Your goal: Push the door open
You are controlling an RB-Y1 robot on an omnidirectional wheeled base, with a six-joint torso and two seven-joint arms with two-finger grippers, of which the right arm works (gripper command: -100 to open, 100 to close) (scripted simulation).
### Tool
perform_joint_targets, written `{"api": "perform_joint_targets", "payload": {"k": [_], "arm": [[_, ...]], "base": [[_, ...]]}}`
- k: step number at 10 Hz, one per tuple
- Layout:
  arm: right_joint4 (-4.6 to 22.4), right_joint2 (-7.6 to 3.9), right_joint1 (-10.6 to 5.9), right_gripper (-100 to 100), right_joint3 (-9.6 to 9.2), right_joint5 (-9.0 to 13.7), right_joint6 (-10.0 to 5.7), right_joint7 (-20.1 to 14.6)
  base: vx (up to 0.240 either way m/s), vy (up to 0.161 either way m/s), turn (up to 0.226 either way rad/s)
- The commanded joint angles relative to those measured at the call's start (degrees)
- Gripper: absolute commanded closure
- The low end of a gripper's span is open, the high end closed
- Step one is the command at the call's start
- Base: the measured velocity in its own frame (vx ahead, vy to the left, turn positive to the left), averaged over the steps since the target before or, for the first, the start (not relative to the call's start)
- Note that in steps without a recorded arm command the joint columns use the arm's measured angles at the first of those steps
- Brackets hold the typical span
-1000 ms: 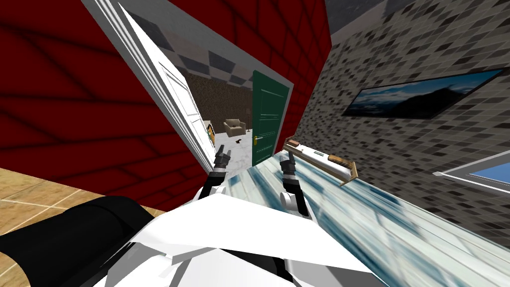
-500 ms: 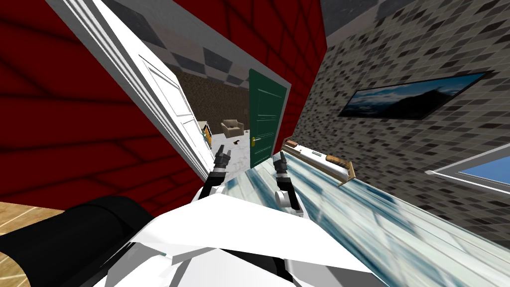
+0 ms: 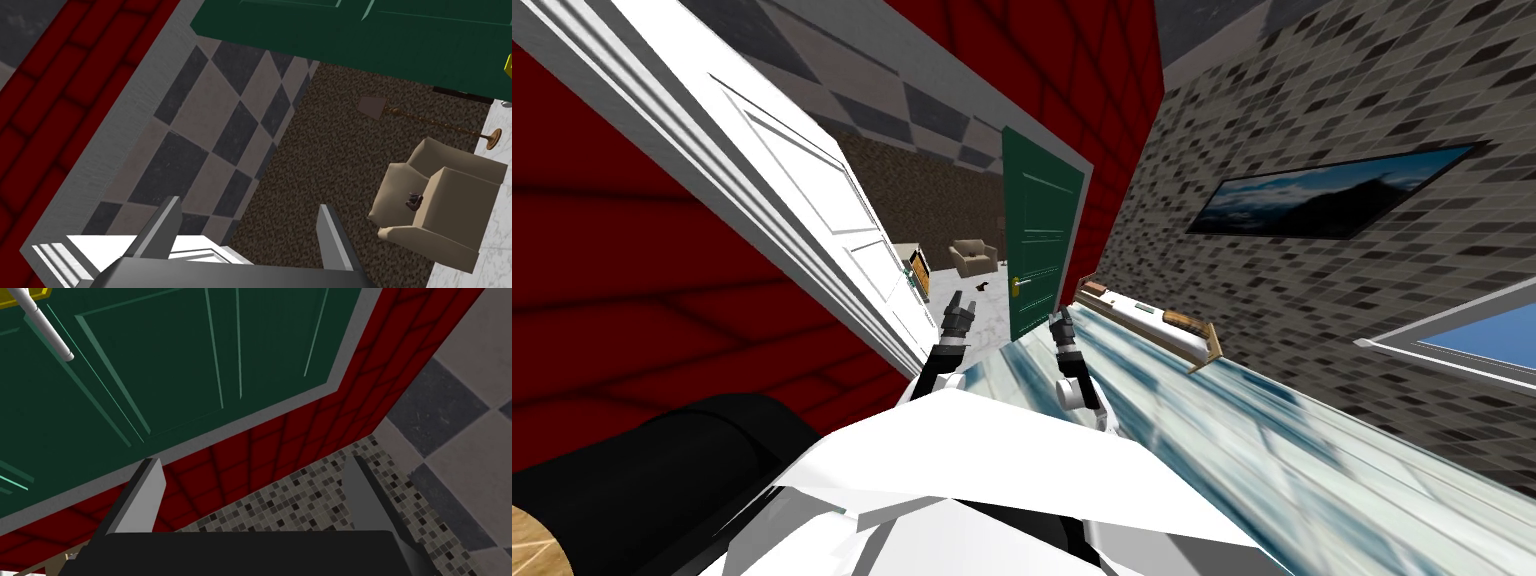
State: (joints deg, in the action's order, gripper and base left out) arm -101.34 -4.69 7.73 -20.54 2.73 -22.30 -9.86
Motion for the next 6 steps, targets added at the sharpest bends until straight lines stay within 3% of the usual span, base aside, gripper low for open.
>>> {"api": "perform_joint_targets", "payload": {"k": [1, 6], "arm": [[2.14, -0.36, -1.42, -100, -2.28, 0.0, 0.04, -0.38], [8.46, -0.88, -5.95, -100, -7.83, 0.06, 0.23, -1.36]], "base": [[0.139, 0.001, -0.075], [0.145, -0.015, -0.063]]}}
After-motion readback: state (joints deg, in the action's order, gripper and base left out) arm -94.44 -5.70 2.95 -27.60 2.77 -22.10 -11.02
